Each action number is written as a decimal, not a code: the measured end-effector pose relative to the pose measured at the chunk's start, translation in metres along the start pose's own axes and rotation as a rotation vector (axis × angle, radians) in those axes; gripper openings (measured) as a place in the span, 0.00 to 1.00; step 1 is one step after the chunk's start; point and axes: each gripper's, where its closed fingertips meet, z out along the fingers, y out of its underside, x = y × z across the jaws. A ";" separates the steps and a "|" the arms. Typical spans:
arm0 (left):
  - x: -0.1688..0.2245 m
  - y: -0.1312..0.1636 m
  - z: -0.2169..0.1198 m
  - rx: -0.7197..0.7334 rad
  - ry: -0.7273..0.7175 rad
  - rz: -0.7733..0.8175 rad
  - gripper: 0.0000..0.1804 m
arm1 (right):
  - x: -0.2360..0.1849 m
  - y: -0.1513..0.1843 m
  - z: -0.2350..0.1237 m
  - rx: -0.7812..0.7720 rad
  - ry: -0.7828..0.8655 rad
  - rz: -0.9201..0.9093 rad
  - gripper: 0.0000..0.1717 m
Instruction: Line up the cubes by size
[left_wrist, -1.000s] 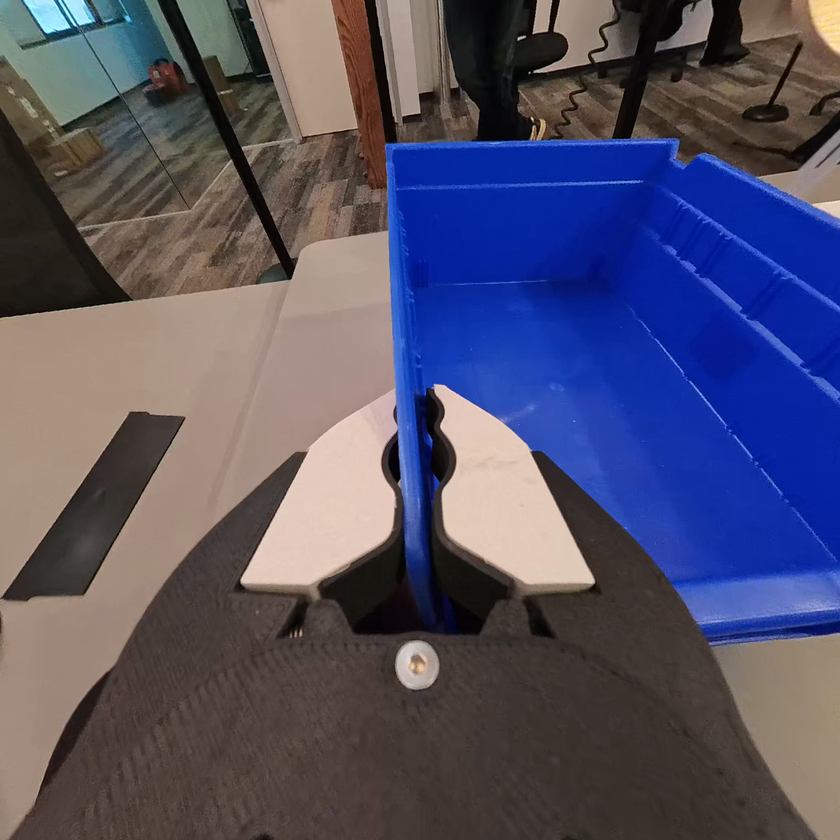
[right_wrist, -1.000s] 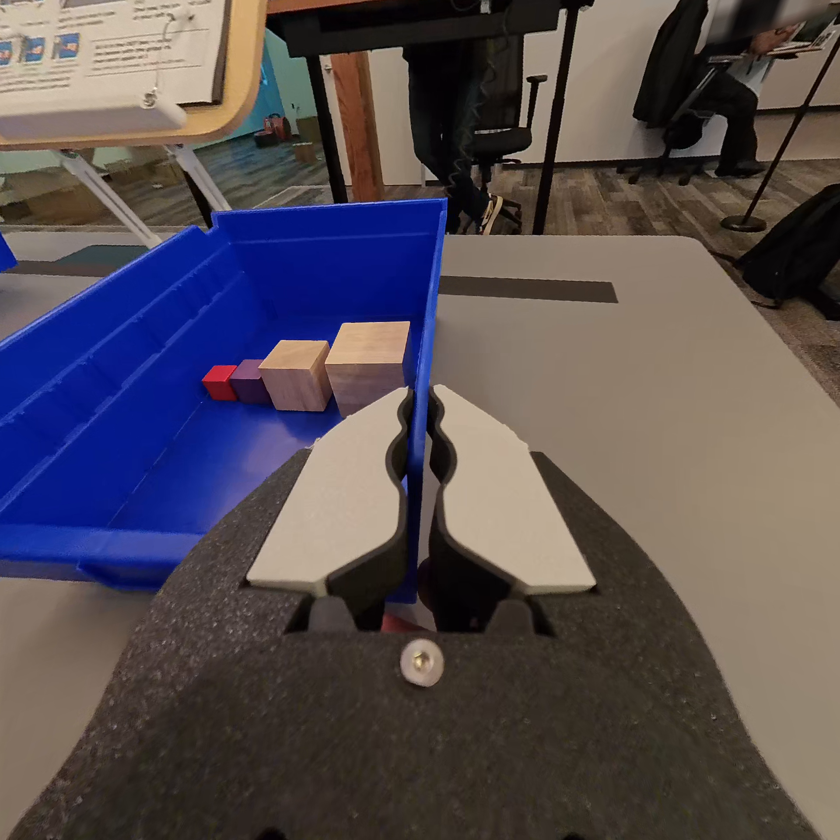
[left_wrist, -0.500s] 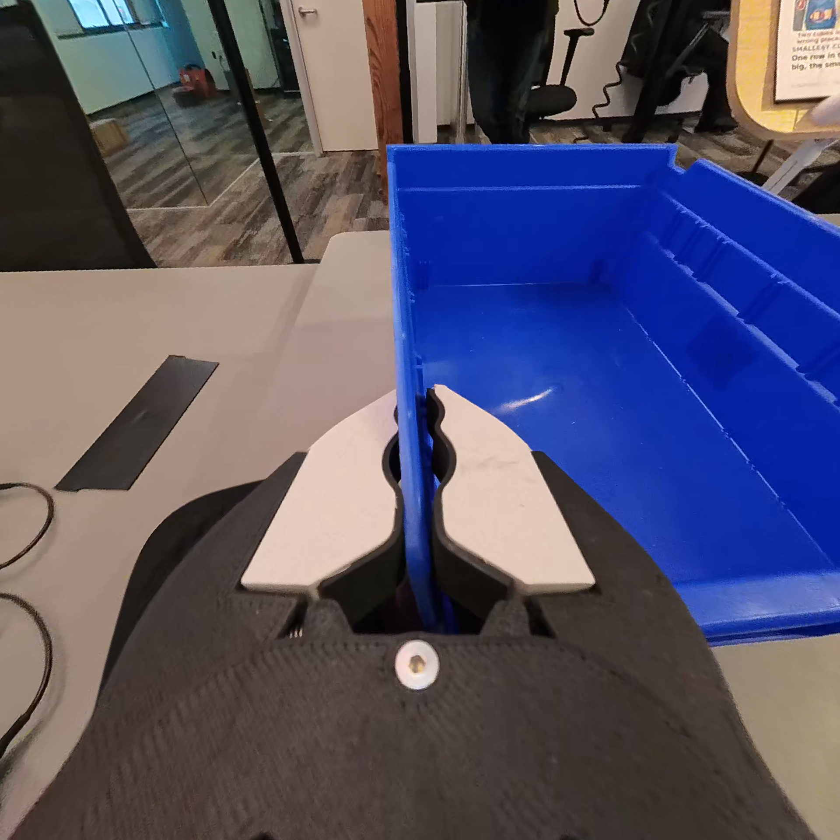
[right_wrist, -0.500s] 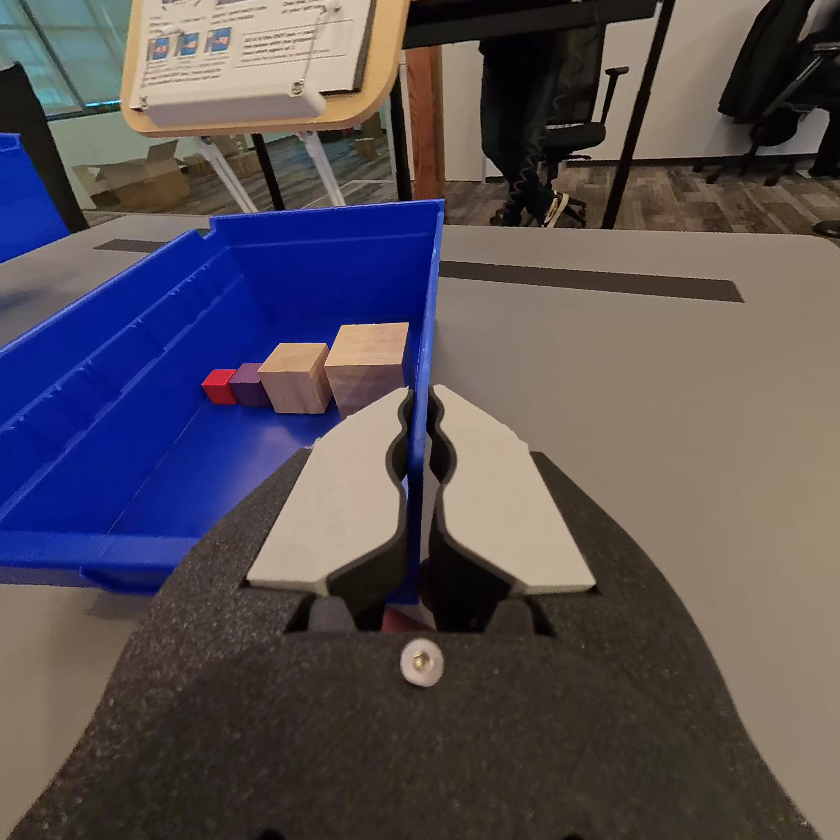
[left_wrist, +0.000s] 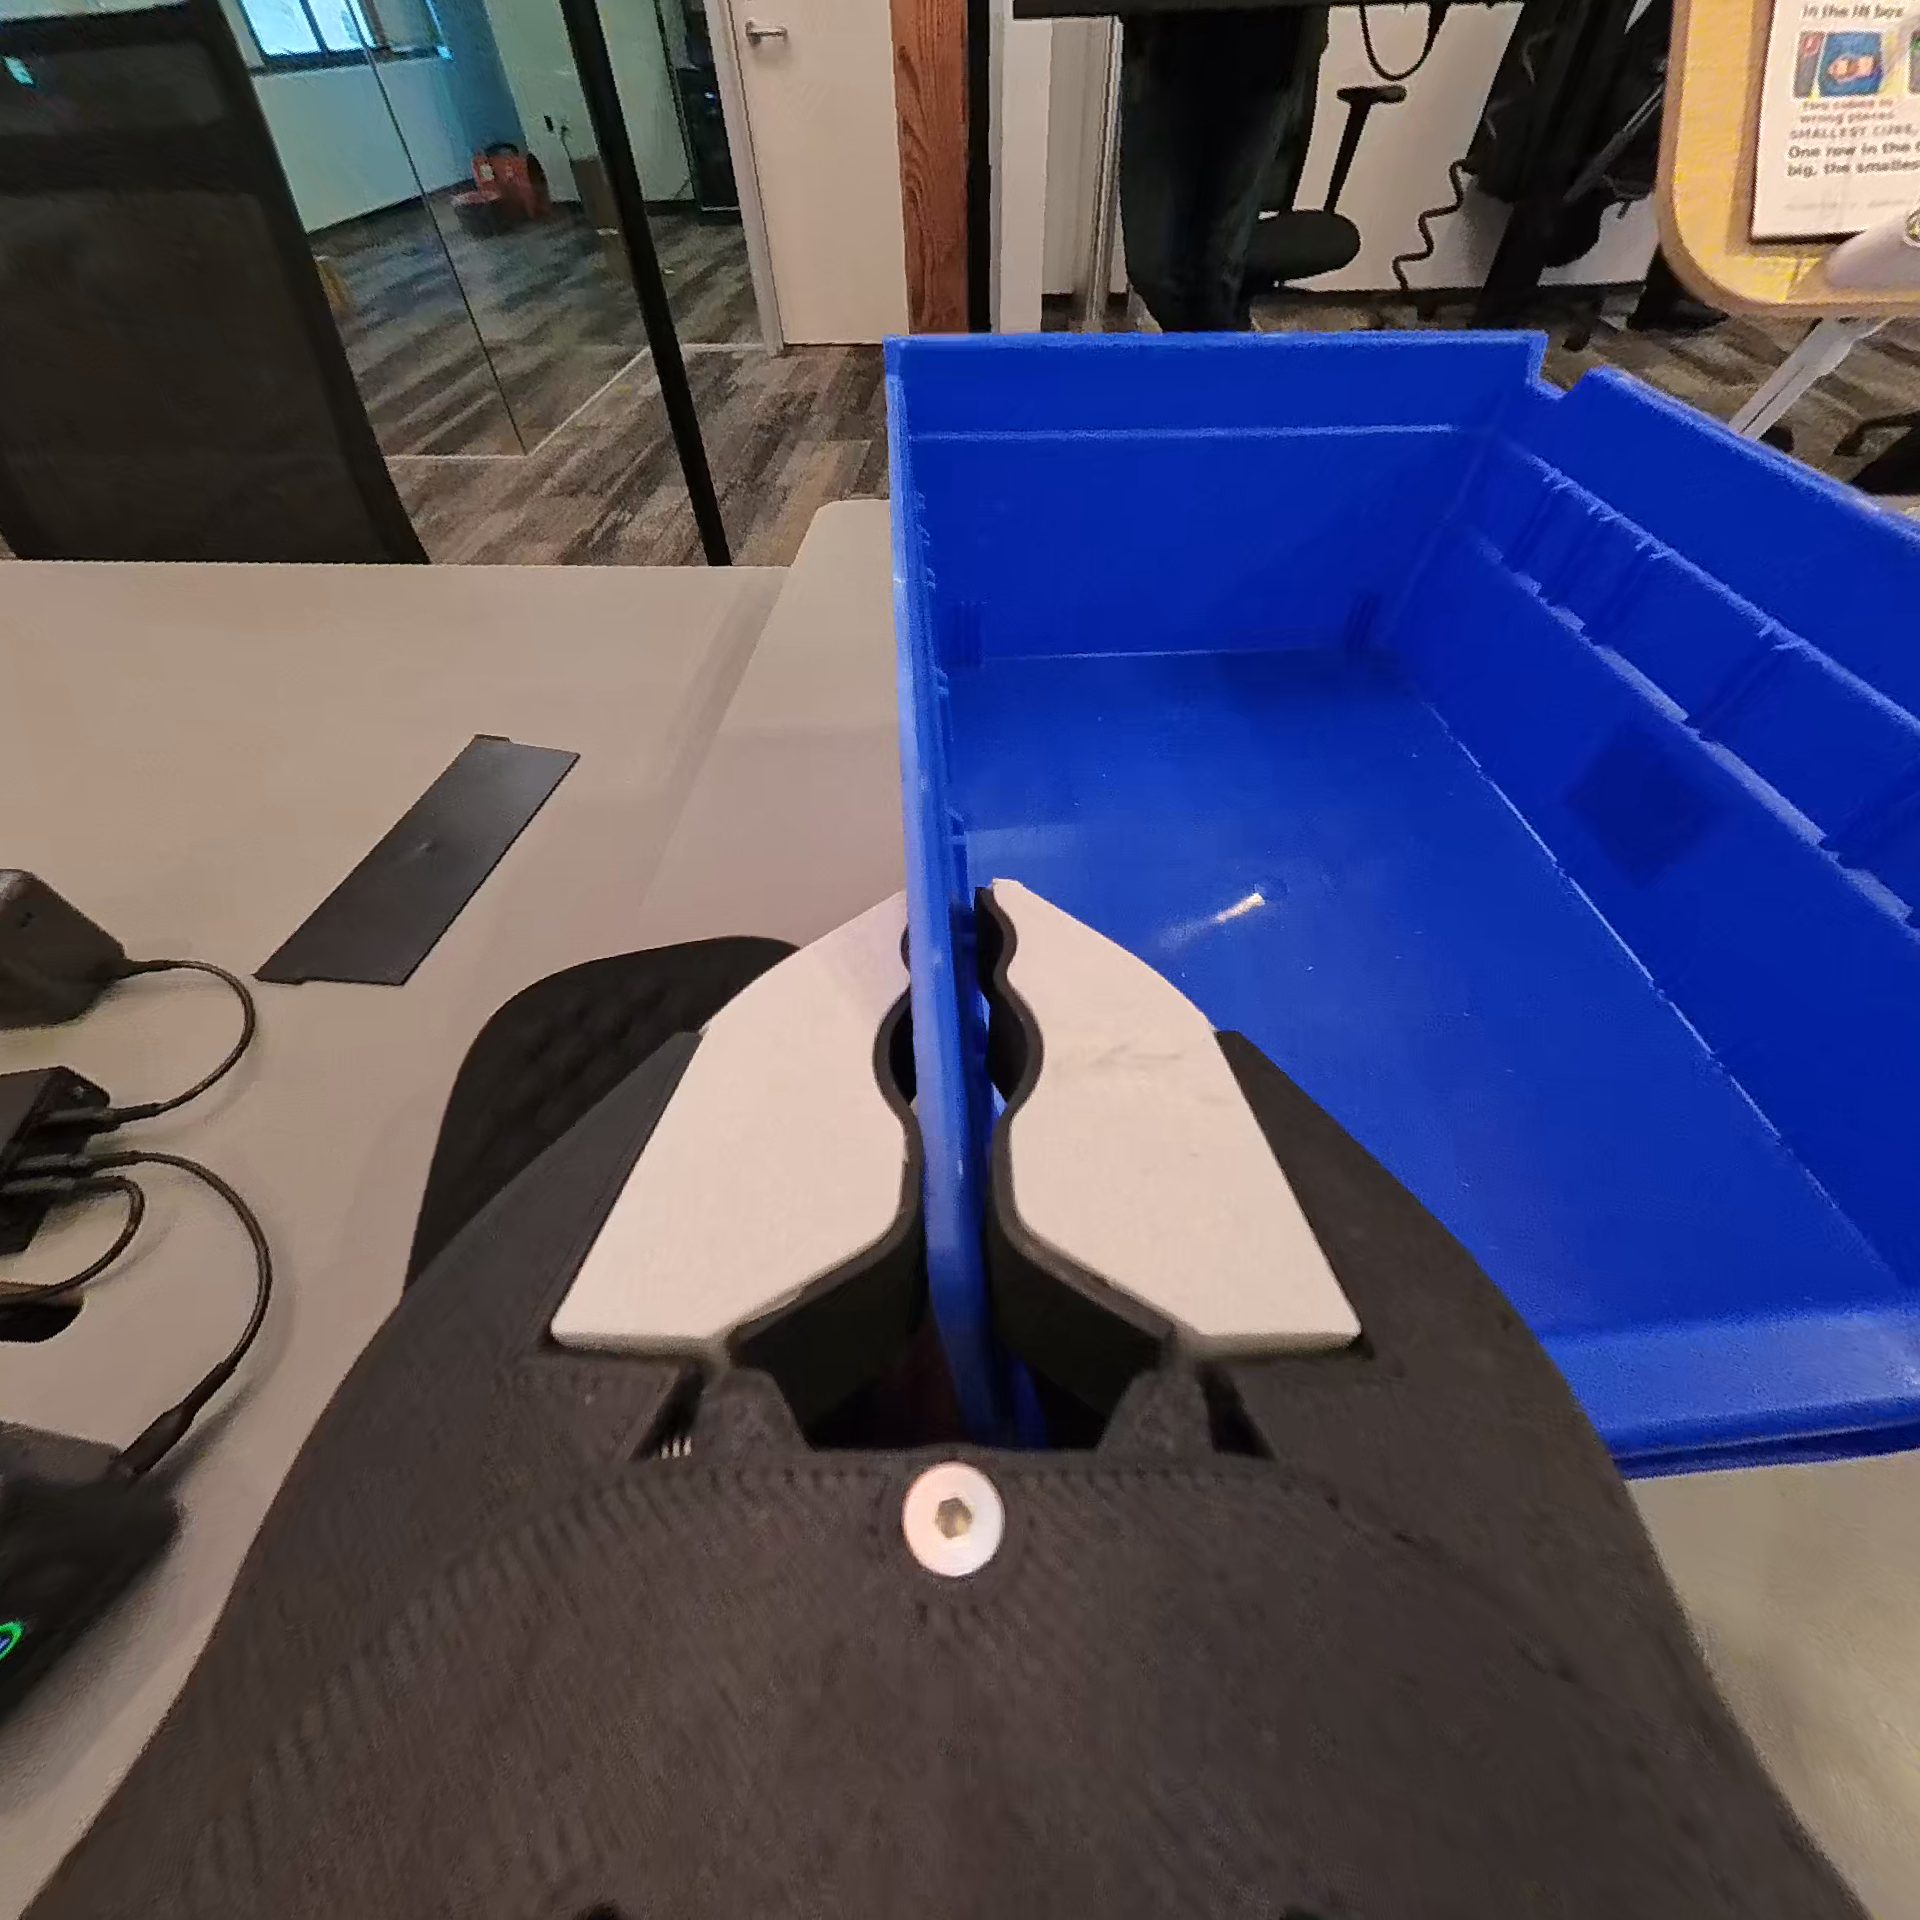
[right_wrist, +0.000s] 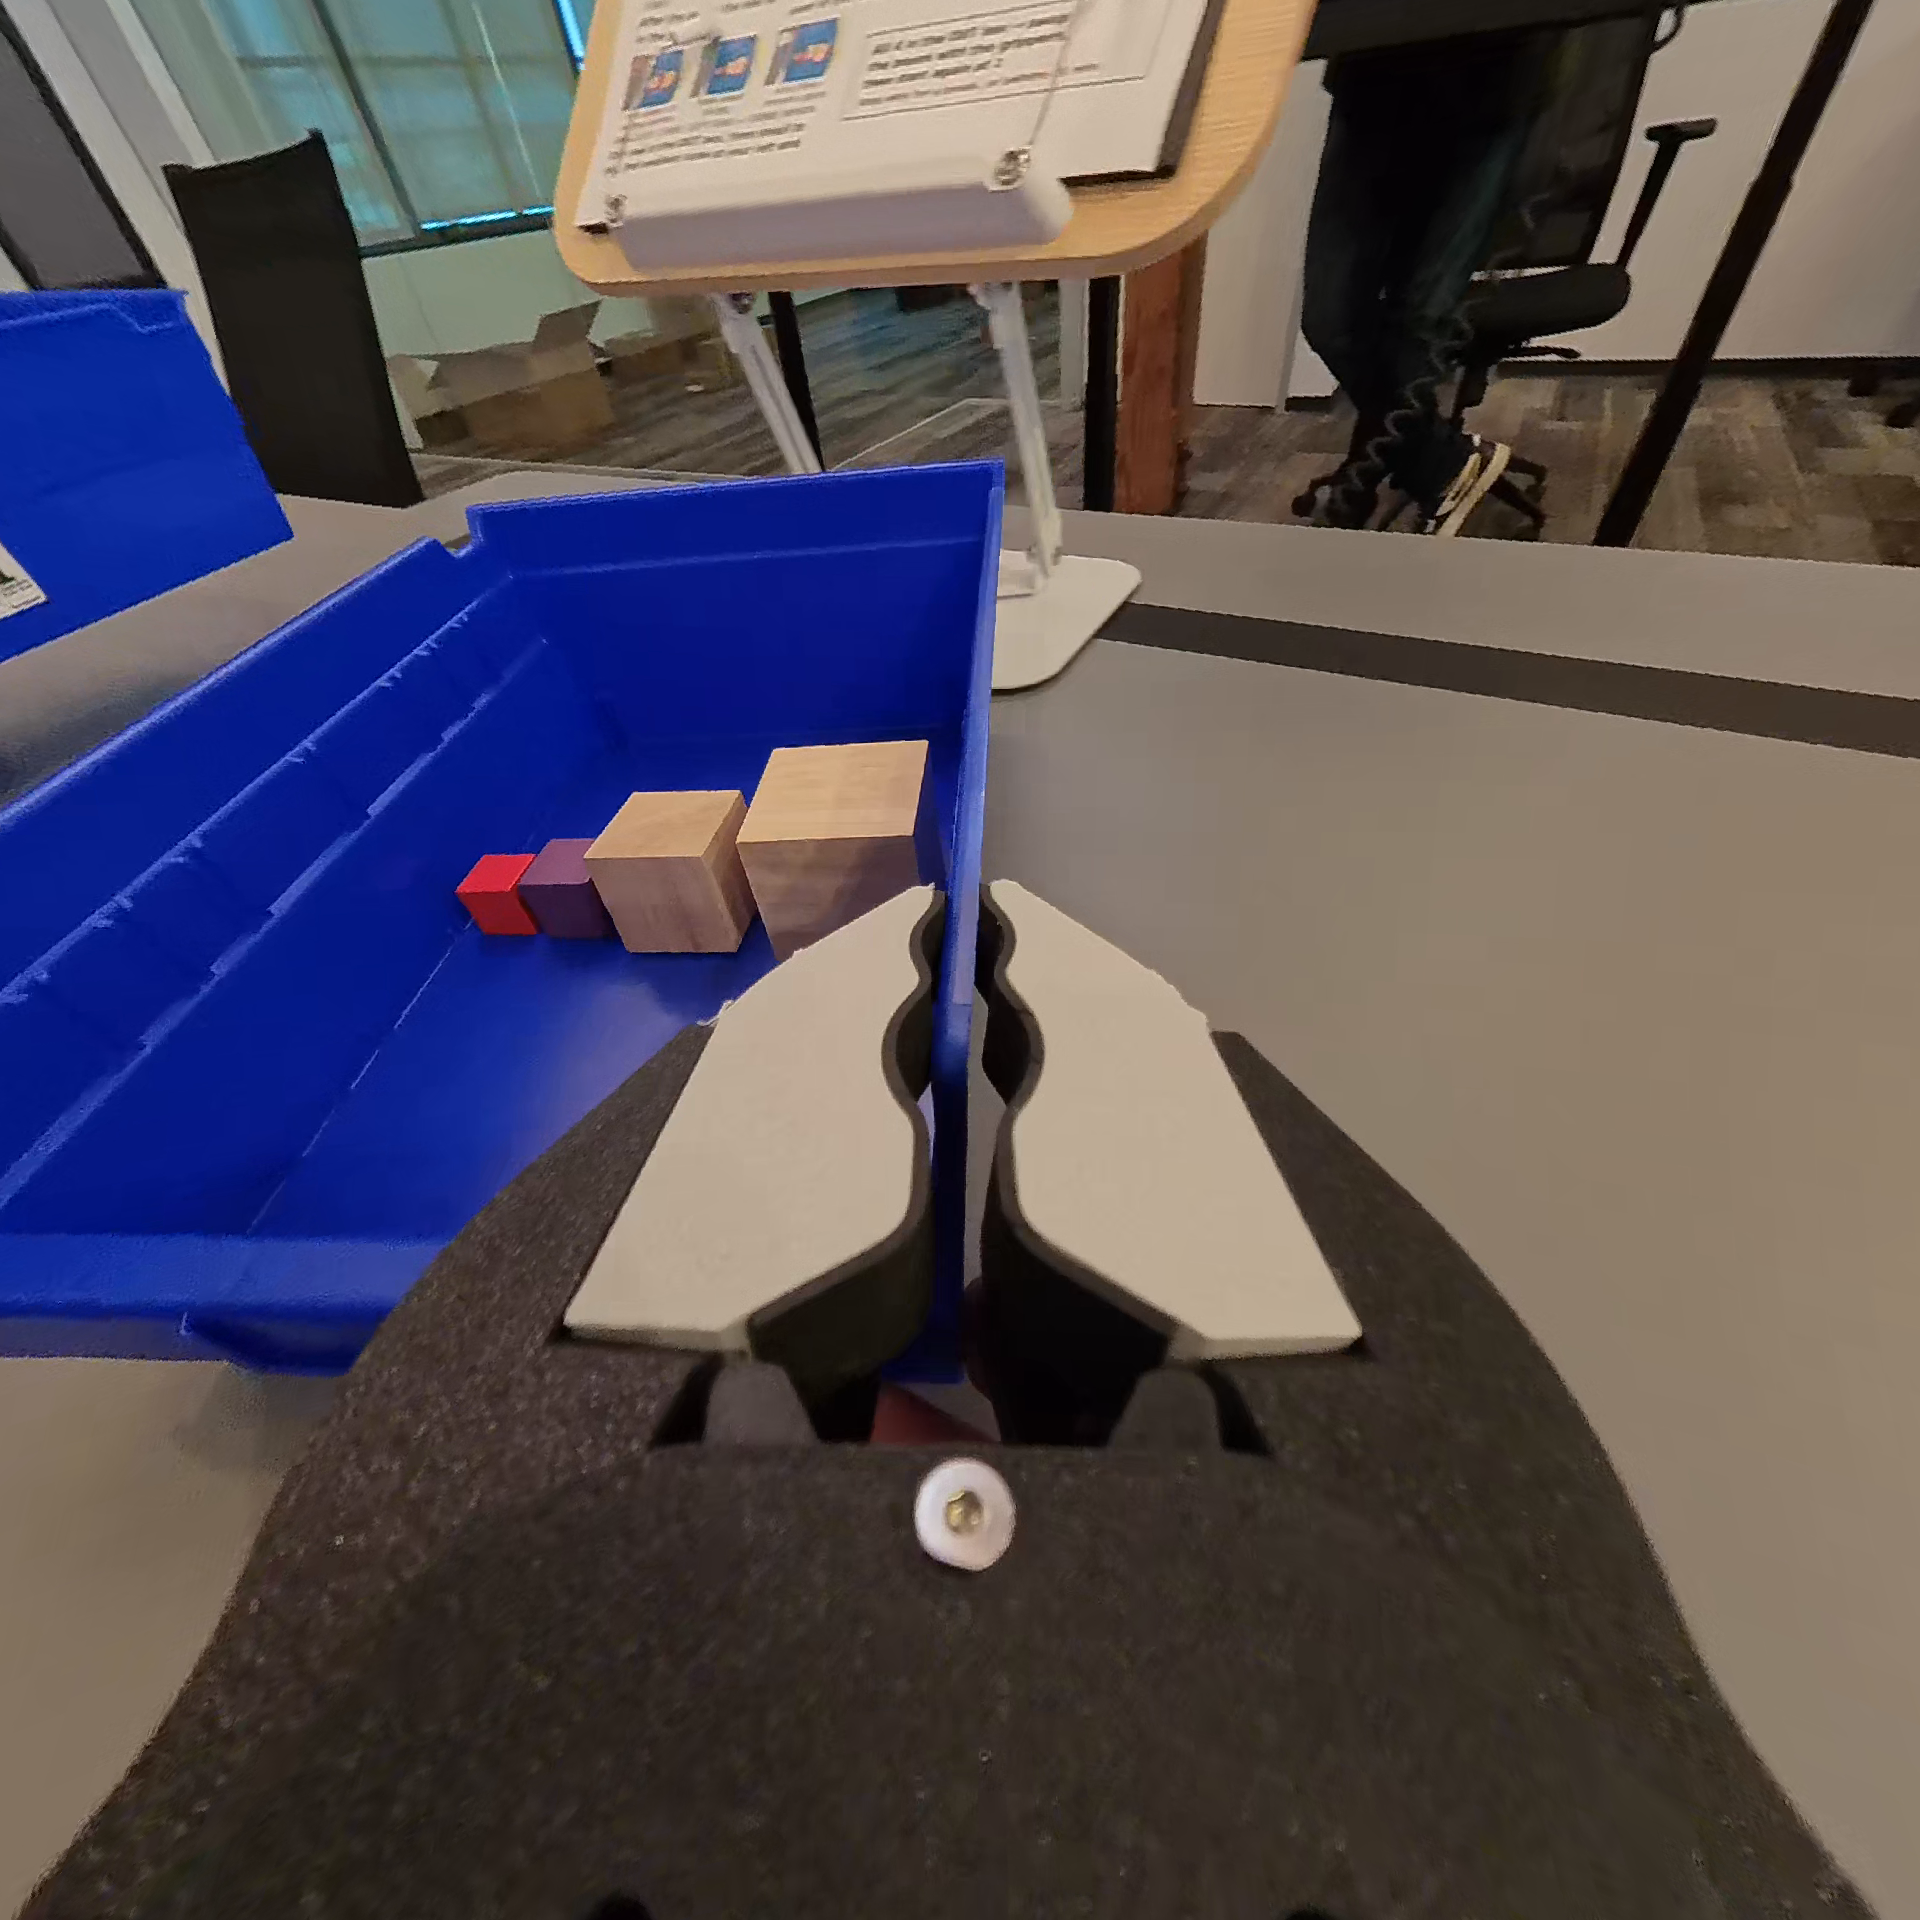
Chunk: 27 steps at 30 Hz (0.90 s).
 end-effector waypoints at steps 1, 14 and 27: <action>-0.001 -0.001 -0.004 0.005 -0.002 0.002 0.03 | -0.005 -0.001 0.005 0.001 -0.004 -0.004 0.02; -0.016 -0.010 -0.048 0.049 -0.033 -0.013 0.03 | -0.078 -0.008 0.076 -0.021 -0.117 -0.033 0.02; -0.022 -0.039 -0.074 0.111 -0.065 -0.026 0.03 | -0.154 -0.010 0.145 -0.056 -0.270 -0.050 0.13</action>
